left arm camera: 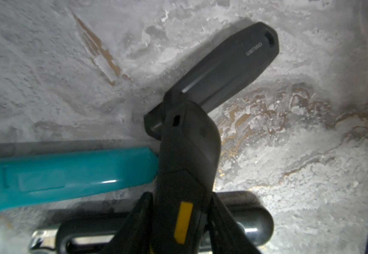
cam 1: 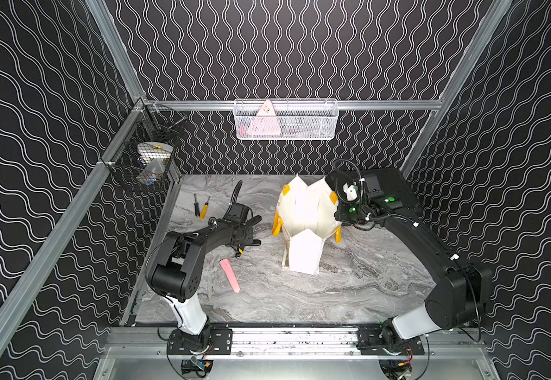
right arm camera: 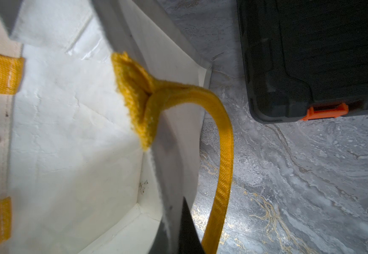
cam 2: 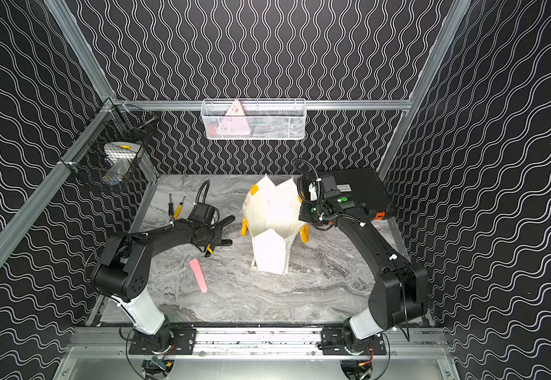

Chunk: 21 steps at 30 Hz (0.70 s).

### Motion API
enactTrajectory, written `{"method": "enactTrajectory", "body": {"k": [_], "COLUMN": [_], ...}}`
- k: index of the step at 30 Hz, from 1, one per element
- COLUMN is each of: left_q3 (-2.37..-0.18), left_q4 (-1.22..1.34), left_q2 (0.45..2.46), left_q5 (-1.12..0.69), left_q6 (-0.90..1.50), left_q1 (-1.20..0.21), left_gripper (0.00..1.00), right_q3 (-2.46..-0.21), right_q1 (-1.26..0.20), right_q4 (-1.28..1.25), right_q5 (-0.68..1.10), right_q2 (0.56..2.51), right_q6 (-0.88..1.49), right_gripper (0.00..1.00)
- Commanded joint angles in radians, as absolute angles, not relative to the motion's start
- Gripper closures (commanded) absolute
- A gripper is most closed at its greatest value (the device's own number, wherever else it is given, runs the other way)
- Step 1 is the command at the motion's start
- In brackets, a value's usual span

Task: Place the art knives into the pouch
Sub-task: Pick up the utility knife at the center of the board.

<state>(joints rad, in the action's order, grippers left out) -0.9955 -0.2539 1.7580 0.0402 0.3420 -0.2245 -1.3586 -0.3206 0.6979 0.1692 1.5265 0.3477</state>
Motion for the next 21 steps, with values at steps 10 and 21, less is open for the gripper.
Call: {"method": "enactTrajectory", "body": {"k": [10,21], "left_q3": [-1.027,-1.162], "left_q4": [-0.260,-0.418], "left_q2": [1.767,1.656], "left_q5": [0.003,0.007], "left_q6": [0.348,0.312], "left_q1": [-0.224,-0.224], "left_gripper": [0.76,0.88], "right_q3": [-1.356,-1.356], "right_q1": [-0.323,-0.322], "right_q4": [0.674,0.670], "right_q5": [0.172,0.183], "right_q2": [1.528,1.528], "right_q6": [0.342,0.342], "right_gripper": [1.00,1.00]}}
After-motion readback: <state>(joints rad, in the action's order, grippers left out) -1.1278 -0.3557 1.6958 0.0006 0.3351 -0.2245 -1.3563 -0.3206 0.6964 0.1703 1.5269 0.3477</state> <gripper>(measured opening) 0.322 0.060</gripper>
